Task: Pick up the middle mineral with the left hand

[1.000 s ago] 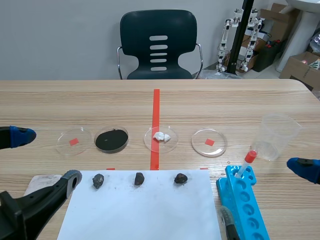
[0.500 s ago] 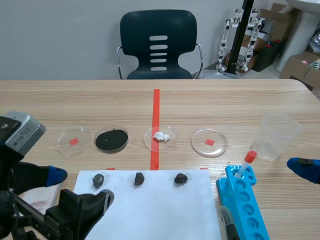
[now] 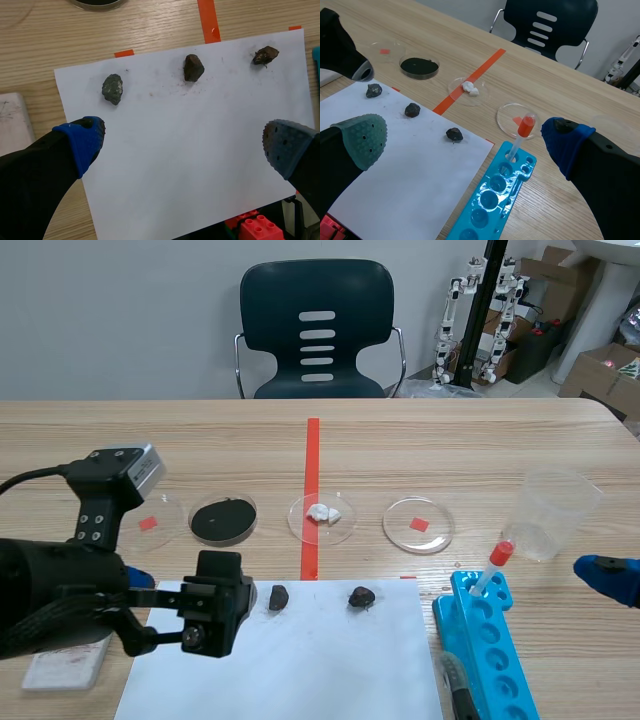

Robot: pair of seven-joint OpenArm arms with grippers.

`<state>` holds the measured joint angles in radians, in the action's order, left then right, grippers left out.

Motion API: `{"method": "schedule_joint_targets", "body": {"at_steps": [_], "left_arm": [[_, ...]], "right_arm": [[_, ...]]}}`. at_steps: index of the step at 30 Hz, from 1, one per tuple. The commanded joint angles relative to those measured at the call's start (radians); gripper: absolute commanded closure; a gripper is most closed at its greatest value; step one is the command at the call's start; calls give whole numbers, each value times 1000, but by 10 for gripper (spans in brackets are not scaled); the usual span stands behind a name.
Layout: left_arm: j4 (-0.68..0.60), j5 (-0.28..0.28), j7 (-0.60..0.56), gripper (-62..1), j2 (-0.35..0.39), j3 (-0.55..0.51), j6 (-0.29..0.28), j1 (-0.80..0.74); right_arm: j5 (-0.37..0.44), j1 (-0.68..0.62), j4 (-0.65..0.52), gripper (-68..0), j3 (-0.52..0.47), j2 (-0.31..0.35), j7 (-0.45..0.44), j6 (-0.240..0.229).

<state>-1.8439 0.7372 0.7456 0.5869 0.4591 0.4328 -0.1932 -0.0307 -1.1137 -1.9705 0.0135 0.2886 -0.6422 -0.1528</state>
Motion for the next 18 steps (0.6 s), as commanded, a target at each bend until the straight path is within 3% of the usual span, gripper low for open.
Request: {"method": "schedule_joint_targets", "body": {"at_steps": [1, 4, 9, 13, 18], "left_arm": [[-8, -23, 16, -623, -13, 35, 29, 36], [7, -81, 82, -623, -39, 110, 112, 116], [55, -169, 207, -623, -108, 204, 172, 232], [126, -242, 240, -623, -165, 274, 184, 315], [233, -241, 269, -623, -244, 318, 183, 395]], "right_arm": [[8, 3, -19, -655, -6, 0, -12, 4], [8, 3, -19, -655, -6, 0, -12, 4], [8, 3, -19, -655, -6, 0, -12, 4], [8, 3, -19, -655, -6, 0, -13, 4], [8, 3, -19, -655, -6, 0, -13, 4]]}}
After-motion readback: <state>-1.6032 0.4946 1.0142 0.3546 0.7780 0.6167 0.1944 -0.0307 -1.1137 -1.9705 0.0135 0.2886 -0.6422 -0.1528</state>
